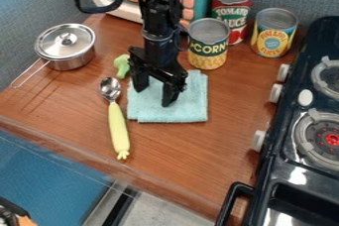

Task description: Move the blue towel to the middle bottom of the table

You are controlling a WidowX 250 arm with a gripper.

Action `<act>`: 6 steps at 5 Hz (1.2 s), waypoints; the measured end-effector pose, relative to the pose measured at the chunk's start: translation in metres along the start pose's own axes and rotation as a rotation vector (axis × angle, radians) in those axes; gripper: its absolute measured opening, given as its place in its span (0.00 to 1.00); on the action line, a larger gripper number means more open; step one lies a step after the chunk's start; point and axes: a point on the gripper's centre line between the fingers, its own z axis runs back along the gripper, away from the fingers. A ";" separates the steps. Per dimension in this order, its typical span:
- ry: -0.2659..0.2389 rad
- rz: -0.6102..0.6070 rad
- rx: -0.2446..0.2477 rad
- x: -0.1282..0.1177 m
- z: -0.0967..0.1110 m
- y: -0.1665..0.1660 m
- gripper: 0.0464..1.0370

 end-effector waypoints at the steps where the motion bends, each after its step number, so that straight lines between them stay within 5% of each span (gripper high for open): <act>1: 0.001 -0.047 -0.025 -0.007 0.000 -0.025 0.96; 3: 0.008 -0.145 -0.036 -0.018 0.000 -0.063 0.96; 6: 0.029 -0.133 -0.044 -0.020 0.013 -0.053 0.96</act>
